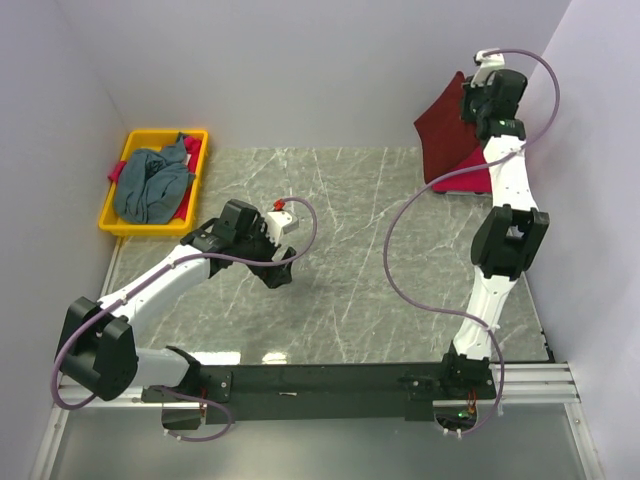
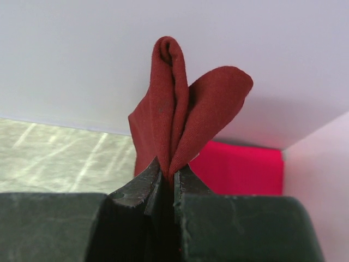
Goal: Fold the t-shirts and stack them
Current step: Neatly place the folded tshirt to the corner
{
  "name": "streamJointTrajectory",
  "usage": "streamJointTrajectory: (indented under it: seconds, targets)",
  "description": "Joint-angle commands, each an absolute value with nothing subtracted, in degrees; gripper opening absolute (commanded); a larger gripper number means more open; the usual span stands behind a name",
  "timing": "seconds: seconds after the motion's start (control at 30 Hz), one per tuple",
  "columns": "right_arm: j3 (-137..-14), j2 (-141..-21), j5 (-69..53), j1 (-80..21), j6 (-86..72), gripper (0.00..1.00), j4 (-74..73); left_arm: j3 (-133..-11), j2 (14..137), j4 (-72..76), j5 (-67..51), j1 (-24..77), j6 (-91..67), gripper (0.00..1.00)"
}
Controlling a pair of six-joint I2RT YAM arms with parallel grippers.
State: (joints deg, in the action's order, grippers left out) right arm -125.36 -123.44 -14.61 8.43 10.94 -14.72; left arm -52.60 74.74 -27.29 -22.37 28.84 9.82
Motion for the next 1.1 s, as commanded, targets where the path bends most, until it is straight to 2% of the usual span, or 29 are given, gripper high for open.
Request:
streamJointTrajectory:
  seconds: [0.0,0.67,1.03,1.07]
  targets:
    - [-125.16,-120.76,-14.50,10.37,13.97,0.00,-9.32,-53.35,74.79,-27.42,-24.52,28.65,10.72,1.00]
    - [-124.80,-127.97,-19.77,14.68,23.20,0.00,-3.78,-55.28,78.22,-29.44,-26.10,28.56,10.90,0.99]
    - [-125.86,-132.27,-17.14,15.12,28.83,0.00,-0.53,-55.11,79.10,-29.62,-26.01,28.56,10.81,0.99]
    - [-126.03,-132.62,-16.53,15.29,28.92,0.05,-0.18,-55.37,79.10,-29.71,-26.10,28.56,10.90,0.99]
